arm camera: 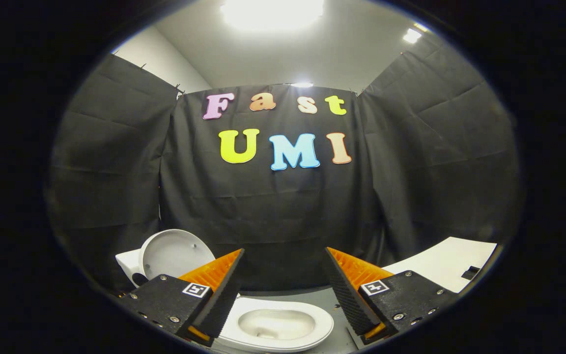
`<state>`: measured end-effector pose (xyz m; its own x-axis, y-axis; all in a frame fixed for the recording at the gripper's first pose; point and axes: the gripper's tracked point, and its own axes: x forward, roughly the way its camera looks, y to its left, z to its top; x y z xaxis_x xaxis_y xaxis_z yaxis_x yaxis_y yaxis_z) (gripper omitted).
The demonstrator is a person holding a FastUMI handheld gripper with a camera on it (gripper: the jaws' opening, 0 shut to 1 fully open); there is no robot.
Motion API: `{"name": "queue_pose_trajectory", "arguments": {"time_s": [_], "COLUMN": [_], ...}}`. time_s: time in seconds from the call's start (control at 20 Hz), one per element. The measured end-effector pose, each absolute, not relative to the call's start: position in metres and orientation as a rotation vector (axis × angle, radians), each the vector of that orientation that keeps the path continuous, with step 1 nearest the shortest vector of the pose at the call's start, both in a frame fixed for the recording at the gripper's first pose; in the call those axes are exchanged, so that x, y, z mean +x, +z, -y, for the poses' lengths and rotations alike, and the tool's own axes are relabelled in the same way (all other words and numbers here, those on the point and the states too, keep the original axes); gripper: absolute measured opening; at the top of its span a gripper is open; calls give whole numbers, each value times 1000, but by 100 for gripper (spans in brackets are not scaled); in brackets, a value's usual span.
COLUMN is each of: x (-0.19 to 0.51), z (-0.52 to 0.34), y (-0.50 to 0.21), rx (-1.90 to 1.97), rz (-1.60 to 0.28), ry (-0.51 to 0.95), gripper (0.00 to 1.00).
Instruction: Open the toilet lid.
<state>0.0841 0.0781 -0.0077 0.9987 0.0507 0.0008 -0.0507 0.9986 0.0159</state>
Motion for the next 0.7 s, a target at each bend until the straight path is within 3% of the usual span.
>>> {"name": "queue_pose_trajectory", "arguments": {"time_s": [0.7], "x": [80], "z": [-95], "y": [-10], "rx": [31], "rz": [-21], "ry": [81], "gripper": [96]}}
